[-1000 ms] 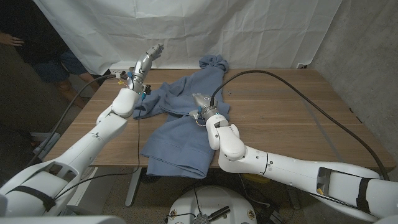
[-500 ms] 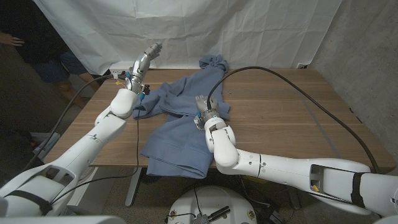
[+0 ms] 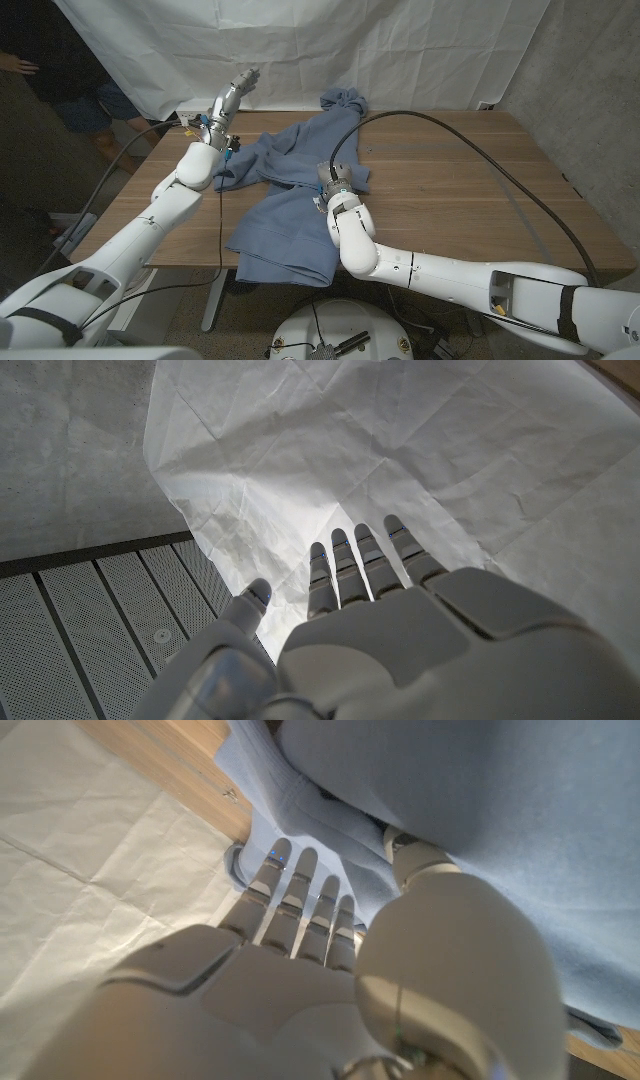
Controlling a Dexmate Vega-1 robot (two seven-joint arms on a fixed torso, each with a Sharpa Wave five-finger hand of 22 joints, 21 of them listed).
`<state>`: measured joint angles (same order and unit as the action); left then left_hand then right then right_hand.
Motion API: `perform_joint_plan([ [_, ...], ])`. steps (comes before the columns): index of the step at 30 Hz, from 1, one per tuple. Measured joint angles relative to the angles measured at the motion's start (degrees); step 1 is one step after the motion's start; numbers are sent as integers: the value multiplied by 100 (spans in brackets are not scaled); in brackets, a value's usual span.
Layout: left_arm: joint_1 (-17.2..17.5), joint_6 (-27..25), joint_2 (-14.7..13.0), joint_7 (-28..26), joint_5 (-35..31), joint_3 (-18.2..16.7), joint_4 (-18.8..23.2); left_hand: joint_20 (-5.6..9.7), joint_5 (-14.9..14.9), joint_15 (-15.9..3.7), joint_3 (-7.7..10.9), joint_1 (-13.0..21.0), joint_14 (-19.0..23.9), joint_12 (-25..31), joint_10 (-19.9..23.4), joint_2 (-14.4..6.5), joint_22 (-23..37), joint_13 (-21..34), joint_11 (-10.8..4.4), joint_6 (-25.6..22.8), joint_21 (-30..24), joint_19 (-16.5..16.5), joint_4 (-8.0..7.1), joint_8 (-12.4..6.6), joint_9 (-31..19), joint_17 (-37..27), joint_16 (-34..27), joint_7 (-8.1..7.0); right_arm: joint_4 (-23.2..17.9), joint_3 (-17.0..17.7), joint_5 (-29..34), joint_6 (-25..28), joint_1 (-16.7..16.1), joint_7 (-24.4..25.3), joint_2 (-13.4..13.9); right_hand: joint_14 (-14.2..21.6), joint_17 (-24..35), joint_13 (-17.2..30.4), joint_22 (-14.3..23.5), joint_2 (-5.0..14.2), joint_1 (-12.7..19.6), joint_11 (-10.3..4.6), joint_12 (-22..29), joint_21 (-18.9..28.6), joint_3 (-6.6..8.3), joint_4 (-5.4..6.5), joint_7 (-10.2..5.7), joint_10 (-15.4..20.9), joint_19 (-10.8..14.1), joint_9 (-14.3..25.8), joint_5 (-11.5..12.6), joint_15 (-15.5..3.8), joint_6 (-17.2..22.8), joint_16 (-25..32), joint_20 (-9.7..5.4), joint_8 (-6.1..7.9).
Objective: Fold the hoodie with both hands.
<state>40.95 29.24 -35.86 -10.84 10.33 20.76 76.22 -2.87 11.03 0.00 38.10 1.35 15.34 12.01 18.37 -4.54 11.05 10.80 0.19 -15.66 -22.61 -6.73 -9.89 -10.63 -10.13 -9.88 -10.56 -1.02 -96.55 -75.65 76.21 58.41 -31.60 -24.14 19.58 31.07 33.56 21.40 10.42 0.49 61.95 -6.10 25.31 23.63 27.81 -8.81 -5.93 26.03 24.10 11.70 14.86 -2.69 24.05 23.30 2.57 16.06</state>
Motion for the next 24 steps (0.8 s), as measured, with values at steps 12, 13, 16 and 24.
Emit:
perform_joint_plan([
  [12,-64,9,29,38,2,8,-93,0,0,0,0,0,0,0,0,0,0,0,0,0,0,0,0,0,0,0,0,0,393,440,327,-144,-508,1203,-224,1626,1065,393,41,192,-23,-173,1570,145,-618,82,-21,2697,569,-28,88,-296,3210,1273,-290,647],
  [13,-64,13,29,44,2,8,-93,0,0,0,0,0,0,0,0,0,0,0,0,0,0,0,0,0,0,0,0,0,412,472,327,-144,-540,1203,-235,1679,1105,428,41,194,-23,-162,1638,145,-636,70,-22,2786,587,-22,88,-305,3300,1307,-308,670],
  [16,-106,33,50,59,2,28,-150,0,0,0,0,0,0,0,0,0,0,0,0,0,0,0,0,0,0,0,0,0,492,581,319,-243,-638,1721,-275,1744,1168,498,41,221,-7,-140,1766,180,-657,90,-5,2927,618,-11,87,-338,3477,1329,-339,704],
  [24,-188,98,90,111,3,71,-266,0,0,0,0,0,0,0,0,0,0,0,0,0,0,0,0,0,0,0,0,0,782,855,115,-369,-862,2766,-468,1834,1220,585,43,305,29,-109,1879,225,-672,75,12,3019,679,-9,82,-354,3524,1351,-400,747],
])
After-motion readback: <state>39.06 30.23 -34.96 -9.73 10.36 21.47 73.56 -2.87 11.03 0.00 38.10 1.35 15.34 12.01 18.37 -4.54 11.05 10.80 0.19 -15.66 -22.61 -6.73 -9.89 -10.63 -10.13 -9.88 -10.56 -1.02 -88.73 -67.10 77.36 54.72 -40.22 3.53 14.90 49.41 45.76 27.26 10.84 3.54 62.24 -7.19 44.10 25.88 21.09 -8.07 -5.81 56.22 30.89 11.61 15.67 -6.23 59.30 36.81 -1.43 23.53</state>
